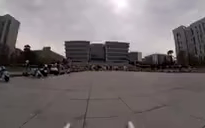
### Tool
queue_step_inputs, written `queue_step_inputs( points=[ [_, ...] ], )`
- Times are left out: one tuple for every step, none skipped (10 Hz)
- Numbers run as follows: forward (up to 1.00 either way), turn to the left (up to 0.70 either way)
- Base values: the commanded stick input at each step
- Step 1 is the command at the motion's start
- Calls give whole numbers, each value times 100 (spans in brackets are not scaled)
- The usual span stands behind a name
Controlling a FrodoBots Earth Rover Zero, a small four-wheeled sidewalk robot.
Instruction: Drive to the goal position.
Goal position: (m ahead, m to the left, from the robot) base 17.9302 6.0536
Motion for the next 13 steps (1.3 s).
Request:
queue_step_inputs(
  points=[
    [70, 0],
    [70, 0],
    [70, 0],
    [70, 0],
    [70, 0],
    [70, 0],
    [70, 0],
    [70, 0],
    [70, 0],
    [70, 0],
    [70, 0],
    [70, 0],
    [70, 0]
  ],
)
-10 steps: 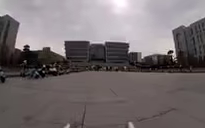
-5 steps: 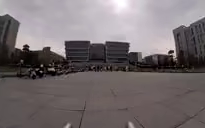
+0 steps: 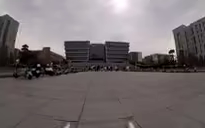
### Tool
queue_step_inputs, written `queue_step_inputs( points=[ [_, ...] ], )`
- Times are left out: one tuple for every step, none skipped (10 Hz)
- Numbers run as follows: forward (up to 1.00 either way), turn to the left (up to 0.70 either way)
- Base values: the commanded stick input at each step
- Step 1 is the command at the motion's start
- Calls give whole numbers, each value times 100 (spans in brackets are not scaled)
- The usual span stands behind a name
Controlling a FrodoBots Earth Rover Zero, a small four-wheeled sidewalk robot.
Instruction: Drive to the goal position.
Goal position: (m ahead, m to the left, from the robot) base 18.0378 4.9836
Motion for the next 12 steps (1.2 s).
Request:
queue_step_inputs(
  points=[
    [70, 0],
    [70, 0],
    [70, 0],
    [70, 0],
    [70, 0],
    [70, 0],
    [70, 0],
    [70, 0],
    [70, 0],
    [70, 0],
    [70, 0],
    [70, 0]
  ],
)
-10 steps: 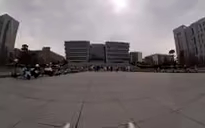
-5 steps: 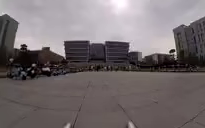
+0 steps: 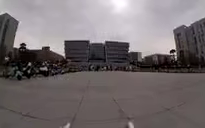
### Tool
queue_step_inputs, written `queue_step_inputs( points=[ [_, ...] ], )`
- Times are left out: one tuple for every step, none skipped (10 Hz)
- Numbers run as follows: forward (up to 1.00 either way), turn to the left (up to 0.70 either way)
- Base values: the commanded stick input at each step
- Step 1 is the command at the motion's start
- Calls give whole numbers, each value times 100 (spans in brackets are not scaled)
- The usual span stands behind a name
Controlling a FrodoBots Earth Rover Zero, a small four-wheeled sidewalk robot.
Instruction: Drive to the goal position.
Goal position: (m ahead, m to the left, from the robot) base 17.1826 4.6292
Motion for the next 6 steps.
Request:
queue_step_inputs(
  points=[
    [70, 0],
    [70, 0],
    [70, 0],
    [70, 0],
    [70, 0],
    [70, 0]
  ],
)
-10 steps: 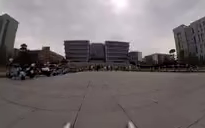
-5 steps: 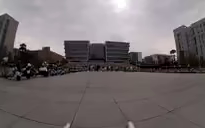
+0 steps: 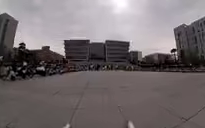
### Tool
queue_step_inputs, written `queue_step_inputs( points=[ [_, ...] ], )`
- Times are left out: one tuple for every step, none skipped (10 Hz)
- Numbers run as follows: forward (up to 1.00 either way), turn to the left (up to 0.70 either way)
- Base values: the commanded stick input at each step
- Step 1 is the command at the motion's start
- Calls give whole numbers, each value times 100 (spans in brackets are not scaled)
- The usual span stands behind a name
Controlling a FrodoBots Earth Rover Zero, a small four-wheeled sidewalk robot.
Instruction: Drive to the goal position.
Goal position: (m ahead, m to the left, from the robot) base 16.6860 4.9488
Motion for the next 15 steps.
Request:
queue_step_inputs(
  points=[
    [70, 0],
    [70, 0],
    [70, 0],
    [70, 0],
    [70, 0],
    [70, 0],
    [70, 0],
    [70, 0],
    [70, 0],
    [70, 0],
    [70, 0],
    [70, 0],
    [70, 0],
    [70, 7],
    [70, 14]
  ],
)
